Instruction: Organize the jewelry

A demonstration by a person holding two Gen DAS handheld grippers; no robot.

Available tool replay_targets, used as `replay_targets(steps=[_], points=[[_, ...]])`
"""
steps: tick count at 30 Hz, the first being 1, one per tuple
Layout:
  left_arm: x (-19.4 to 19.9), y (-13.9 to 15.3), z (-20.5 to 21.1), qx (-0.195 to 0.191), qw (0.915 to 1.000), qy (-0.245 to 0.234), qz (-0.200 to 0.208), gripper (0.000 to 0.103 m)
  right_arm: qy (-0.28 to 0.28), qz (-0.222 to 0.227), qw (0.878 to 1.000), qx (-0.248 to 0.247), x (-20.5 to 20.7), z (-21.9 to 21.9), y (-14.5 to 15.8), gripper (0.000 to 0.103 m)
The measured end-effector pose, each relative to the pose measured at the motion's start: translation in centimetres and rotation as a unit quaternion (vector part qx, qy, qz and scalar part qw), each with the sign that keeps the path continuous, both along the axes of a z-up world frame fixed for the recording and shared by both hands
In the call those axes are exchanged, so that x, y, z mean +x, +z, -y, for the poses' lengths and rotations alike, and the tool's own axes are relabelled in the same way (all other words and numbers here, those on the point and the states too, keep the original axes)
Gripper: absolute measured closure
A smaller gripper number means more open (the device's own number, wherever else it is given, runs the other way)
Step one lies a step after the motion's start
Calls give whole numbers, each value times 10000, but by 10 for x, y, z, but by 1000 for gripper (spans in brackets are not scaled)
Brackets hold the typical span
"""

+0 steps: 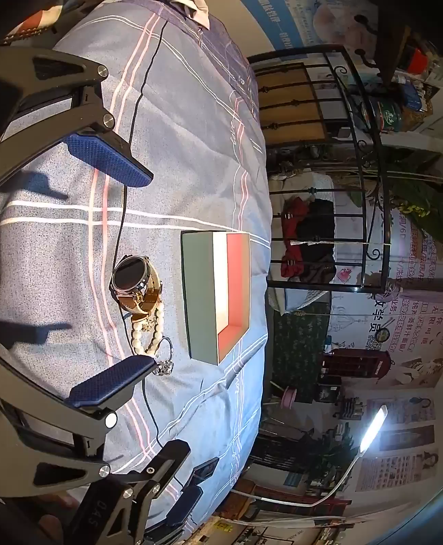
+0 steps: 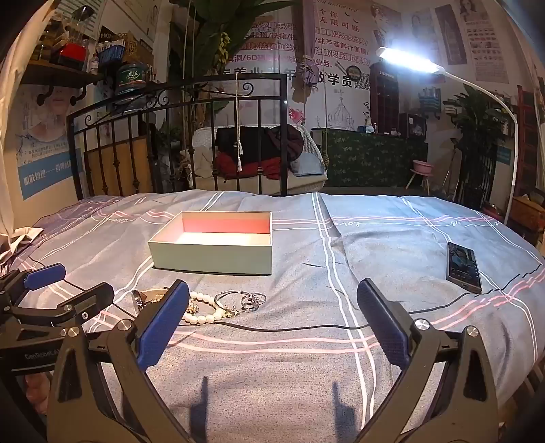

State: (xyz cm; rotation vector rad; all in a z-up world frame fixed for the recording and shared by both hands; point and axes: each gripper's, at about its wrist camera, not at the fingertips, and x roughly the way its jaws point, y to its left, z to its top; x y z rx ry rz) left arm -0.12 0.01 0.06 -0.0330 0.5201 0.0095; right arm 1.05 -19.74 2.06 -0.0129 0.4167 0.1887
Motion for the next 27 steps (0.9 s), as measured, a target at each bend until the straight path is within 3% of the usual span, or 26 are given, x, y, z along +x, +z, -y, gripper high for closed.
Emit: replay_targets(steps=[27], points=[[2, 0, -3, 37, 9999, 77, -117, 6, 27, -42, 10000, -5, -1, -2, -2, 6]])
